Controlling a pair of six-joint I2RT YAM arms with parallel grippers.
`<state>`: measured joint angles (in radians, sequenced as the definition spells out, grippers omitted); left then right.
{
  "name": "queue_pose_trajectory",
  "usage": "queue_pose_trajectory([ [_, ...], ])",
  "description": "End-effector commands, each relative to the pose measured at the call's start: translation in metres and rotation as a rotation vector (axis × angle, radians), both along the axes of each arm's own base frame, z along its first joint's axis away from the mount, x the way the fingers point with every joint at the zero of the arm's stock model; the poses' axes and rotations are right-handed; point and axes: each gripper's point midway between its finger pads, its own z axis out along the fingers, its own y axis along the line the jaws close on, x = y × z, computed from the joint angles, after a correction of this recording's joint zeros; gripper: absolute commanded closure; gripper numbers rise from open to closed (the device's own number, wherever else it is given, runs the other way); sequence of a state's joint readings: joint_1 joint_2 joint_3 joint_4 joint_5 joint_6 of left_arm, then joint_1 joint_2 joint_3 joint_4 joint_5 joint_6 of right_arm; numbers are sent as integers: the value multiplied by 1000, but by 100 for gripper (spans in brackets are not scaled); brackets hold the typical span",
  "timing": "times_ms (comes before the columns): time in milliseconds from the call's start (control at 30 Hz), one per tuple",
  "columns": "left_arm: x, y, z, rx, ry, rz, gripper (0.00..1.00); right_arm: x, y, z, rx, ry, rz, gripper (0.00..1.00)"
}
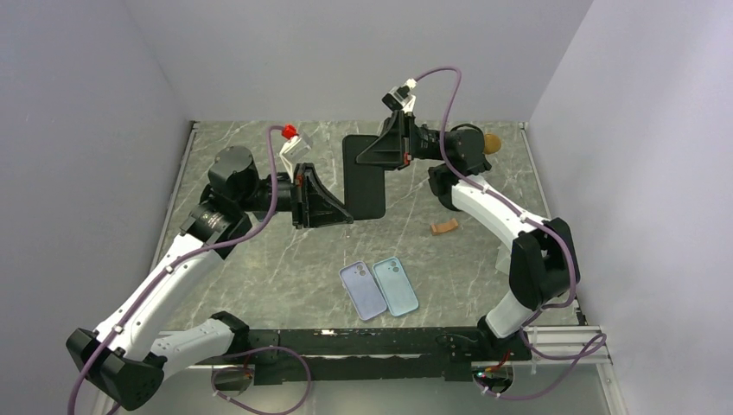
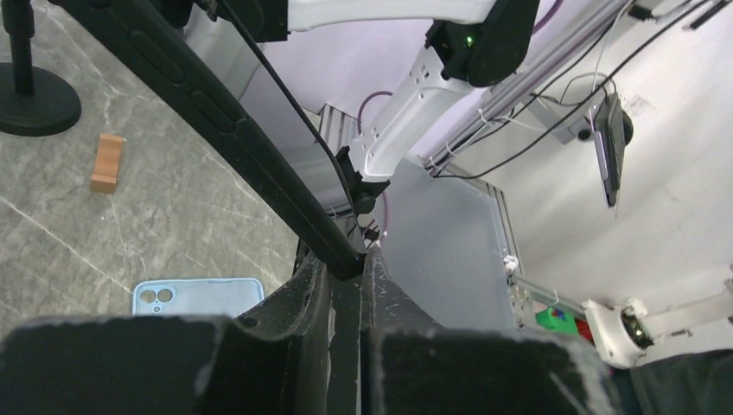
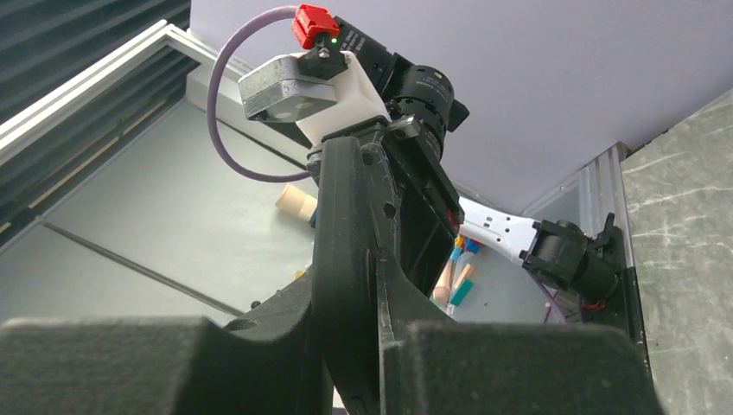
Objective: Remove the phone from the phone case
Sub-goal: Remove the phone case from the phone.
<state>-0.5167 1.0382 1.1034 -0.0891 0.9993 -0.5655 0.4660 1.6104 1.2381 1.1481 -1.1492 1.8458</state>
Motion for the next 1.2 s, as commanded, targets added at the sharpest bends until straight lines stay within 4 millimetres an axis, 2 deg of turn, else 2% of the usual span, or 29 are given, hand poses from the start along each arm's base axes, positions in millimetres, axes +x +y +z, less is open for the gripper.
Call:
queue_pose_trajectory([
  [0, 31, 1, -14, 44, -174, 72, 100, -31, 2, 36, -2, 295, 158, 100],
  [133, 35, 2, -11, 61, -201, 85, 100, -29, 8, 32, -5, 335, 164, 100],
  [533, 61, 14, -13, 134, -214, 275, 100, -29, 19, 31, -1, 374, 160, 100],
  [633, 68, 14, -17, 149, -152, 309, 100, -28, 24, 32, -15, 324, 128, 100],
  [767, 80, 15, -27, 158, 32, 403, 100, -26, 28, 39, 7, 220, 57, 100],
  [933, 90, 11, -55, 133, 294, 488, 91, -29, 33, 44, 15, 129, 14, 100],
  [1000, 96, 15, -67, 139, 374, 550, 80, -31, 35, 46, 19, 123, 18, 100],
  [1100, 107, 17, -72, 135, 419, 613, 64, -33, 37, 46, 14, 120, 20, 100],
  [1167, 113, 17, -69, 120, 439, 635, 61, -34, 39, 44, 2, 123, 21, 100],
])
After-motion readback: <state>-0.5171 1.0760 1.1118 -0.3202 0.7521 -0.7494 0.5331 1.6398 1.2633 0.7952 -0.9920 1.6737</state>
